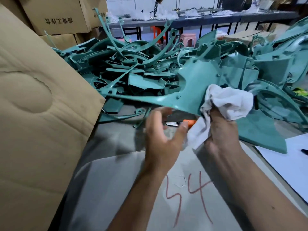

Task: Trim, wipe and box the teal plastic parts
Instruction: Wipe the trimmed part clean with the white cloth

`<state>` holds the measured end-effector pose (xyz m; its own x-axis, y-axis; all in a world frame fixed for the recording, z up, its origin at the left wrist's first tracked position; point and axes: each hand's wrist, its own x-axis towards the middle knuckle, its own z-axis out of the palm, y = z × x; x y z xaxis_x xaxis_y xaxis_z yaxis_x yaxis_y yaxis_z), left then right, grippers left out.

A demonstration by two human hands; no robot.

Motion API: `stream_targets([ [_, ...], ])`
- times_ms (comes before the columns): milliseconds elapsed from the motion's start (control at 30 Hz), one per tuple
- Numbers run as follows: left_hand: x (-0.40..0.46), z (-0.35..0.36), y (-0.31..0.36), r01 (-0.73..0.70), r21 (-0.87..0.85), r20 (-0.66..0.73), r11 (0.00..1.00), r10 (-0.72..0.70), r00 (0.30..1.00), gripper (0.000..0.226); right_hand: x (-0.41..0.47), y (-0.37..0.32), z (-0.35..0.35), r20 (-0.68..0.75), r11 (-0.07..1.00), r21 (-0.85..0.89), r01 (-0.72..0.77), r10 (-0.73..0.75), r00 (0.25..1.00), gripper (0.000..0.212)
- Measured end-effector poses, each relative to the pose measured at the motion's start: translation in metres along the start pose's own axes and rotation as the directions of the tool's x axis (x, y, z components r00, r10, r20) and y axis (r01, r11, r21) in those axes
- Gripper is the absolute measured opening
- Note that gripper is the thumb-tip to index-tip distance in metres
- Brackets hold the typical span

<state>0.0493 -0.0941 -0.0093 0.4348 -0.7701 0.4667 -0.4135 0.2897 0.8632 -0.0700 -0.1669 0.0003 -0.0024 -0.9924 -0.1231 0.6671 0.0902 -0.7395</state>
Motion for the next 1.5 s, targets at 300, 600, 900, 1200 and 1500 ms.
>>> stream_targets([
  [300,0.008,-0.002,-0.017,0.013,-0.445,-0.044,0.896,-0.036,0.998,0.027,-0.016,0.022,0.007,0.175,0.98,-0.182,0.078,-0.046,0.984,0.016],
  [600,0.014,-0.021,-0.016,0.172,-0.317,0.29,0.933,-0.077,0.954,0.032,0.016,-0.001,-0.016,0.031,0.955,-0.209,0.211,-0.209,0.977,0.023],
  [900,0.024,-0.04,-0.016,-0.09,-0.126,0.198,0.988,0.114,0.974,0.03,0.011,0.004,-0.009,0.009,0.922,-0.239,0.304,-0.311,0.95,0.029],
  [1200,0.029,-0.047,-0.028,0.037,-0.12,0.346,0.992,0.007,0.938,0.034,-0.014,-0.006,-0.004,0.64,0.823,-0.313,0.475,-0.186,0.745,0.029],
  [1500,0.013,-0.017,-0.013,0.084,-0.416,0.044,0.905,-0.072,0.996,0.008,-0.008,0.006,0.0,0.453,0.815,-0.391,0.427,-0.233,0.86,0.036],
])
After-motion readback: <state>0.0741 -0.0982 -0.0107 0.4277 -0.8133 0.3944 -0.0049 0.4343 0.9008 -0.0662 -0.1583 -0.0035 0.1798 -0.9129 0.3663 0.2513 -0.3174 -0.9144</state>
